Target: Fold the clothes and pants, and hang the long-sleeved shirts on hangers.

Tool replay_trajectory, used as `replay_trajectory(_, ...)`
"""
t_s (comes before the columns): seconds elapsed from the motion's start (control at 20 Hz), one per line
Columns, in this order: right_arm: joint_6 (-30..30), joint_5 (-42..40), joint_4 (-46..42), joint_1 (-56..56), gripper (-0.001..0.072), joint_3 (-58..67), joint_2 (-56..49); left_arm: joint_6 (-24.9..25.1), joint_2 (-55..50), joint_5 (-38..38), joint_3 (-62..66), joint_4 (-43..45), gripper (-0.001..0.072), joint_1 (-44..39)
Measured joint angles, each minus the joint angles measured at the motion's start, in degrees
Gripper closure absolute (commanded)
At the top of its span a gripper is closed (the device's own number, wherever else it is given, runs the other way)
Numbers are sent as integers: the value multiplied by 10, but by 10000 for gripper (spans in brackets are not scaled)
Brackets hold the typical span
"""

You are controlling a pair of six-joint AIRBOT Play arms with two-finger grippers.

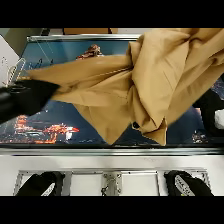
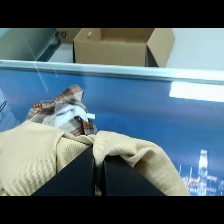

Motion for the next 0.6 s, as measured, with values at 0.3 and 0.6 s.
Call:
replay_trajectory(0.3, 34, 26, -65, 9, 53, 0, -151, -21, -118, 39, -158, 36, 693, -14)
replay_trajectory(0.6, 5, 81, -19, 85, 55, -49, -245, -23, -276, 97, -219, 40, 692, -15)
